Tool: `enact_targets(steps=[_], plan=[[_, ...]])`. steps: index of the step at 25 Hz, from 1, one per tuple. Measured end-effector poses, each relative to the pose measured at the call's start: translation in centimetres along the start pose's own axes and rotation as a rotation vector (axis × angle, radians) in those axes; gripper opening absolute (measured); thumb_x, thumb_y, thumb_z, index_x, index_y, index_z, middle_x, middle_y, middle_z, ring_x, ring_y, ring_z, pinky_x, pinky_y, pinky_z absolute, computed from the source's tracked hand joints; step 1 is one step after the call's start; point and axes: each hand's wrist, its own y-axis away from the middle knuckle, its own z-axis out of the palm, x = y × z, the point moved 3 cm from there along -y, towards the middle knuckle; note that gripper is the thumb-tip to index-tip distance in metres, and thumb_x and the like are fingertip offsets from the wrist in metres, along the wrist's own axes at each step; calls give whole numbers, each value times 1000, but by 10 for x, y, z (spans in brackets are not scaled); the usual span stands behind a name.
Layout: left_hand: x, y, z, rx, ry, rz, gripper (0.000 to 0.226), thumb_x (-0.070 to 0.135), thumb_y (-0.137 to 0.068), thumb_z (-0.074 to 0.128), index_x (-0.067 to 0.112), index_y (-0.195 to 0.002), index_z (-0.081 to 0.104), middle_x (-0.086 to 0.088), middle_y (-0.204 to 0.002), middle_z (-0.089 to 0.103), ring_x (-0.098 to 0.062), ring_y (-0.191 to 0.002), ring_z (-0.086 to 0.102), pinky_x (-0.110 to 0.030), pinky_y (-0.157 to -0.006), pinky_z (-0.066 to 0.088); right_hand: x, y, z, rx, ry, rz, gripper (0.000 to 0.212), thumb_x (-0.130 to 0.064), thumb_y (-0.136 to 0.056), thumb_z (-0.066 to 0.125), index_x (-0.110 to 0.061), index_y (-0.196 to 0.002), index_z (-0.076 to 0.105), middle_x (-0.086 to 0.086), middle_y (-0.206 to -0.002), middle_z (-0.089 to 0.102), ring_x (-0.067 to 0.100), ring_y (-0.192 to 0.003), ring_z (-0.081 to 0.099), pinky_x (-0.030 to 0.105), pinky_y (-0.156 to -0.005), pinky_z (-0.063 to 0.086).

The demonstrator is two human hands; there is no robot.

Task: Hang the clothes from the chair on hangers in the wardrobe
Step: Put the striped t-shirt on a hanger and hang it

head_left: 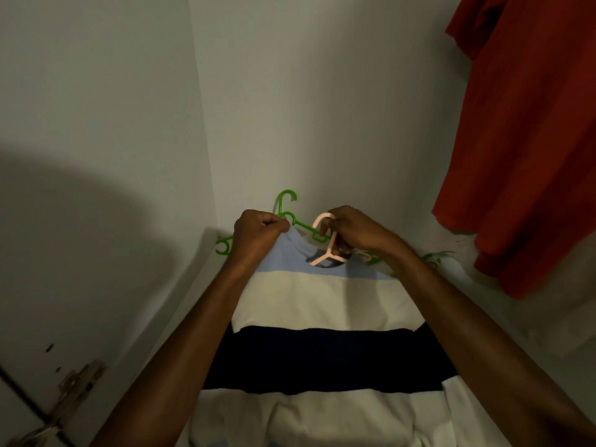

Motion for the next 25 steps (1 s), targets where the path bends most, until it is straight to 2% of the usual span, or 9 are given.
enact_targets(steps=[4, 8, 11, 15, 17, 19, 21, 23, 25], plan=[[5, -2, 7, 1, -29, 45, 19, 14, -84, 74, 23, -68, 78, -2, -75, 76, -10, -73, 67, -23, -69, 50, -20, -7, -7, 173, -164, -120, 31, -11, -103, 48, -11, -77, 65, 9, -48, 57, 17, -39, 56, 23, -43, 41], [8, -1, 4, -61, -58, 115, 13, 17, -84, 79, 21, -73, 79, -4, -76, 76, -10, -74, 67, -25, -74, 50, -19, -14, -11, 323, -154, -120, 30, -16, -105, 48, -11, -79, 62, 14, -49, 59, 24, -37, 59, 23, -43, 43], [2, -1, -8, -104, -28, 138, 14, 16, -84, 82, 24, -73, 79, 4, -78, 78, -7, -78, 69, -25, -80, 51, -9, -10, 4, 303, -146, -42, 32, -16, -105, 48, -10, -78, 63, 19, -53, 63, 28, -41, 61, 25, -45, 46], [-8, 4, -11, -148, -41, 137, 7, 17, -79, 86, 21, -79, 81, 2, -80, 78, -6, -77, 70, -21, -78, 51, -6, -10, 17, 341, -177, 3, 31, -17, -104, 47, -10, -78, 64, 23, -53, 63, 30, -39, 60, 26, -41, 45], [-16, 6, -17, -226, -96, 130, 24, 18, -67, 95, 17, -87, 81, -1, -84, 79, -7, -76, 68, -19, -72, 51, -8, -12, 16, 366, -158, -3, 31, -18, -103, 48, -10, -78, 65, 20, -51, 63, 31, -40, 61, 28, -40, 47], [-25, 7, -24, -342, -97, 129, 36, 3, -62, 95, 13, -93, 79, 1, -84, 77, -6, -75, 67, -17, -68, 52, -3, -13, 12, 326, -179, 33, 32, -19, -103, 49, -10, -77, 66, 22, -54, 64, 31, -41, 61, 28, -41, 47], [-33, 6, -30, -398, -84, 159, 40, -14, -66, 86, 7, -97, 77, -1, -82, 76, -3, -72, 67, -18, -67, 52, 6, -11, 11, 153, -273, 52, 31, -14, -105, 48, -9, -79, 65, 21, -62, 66, 24, -44, 62, 26, -43, 45], [-40, 7, -31, -406, -91, 167, 38, -14, -66, 85, 2, -100, 77, -13, -85, 76, -6, -74, 68, -20, -69, 54, 16, -3, 12, -17, -392, 27, 24, -9, -105, 48, -7, -87, 64, 18, -75, 69, 19, -54, 66, 25, -46, 48], [-47, 11, -26, -442, -150, 156, 39, -5, -64, 90, -1, -101, 77, -19, -87, 76, -10, -75, 67, -22, -69, 54, 23, 5, 11, -72, -500, -17, 19, -7, -105, 48, -3, -96, 65, 18, -80, 71, 20, -61, 69, 26, -51, 52]])
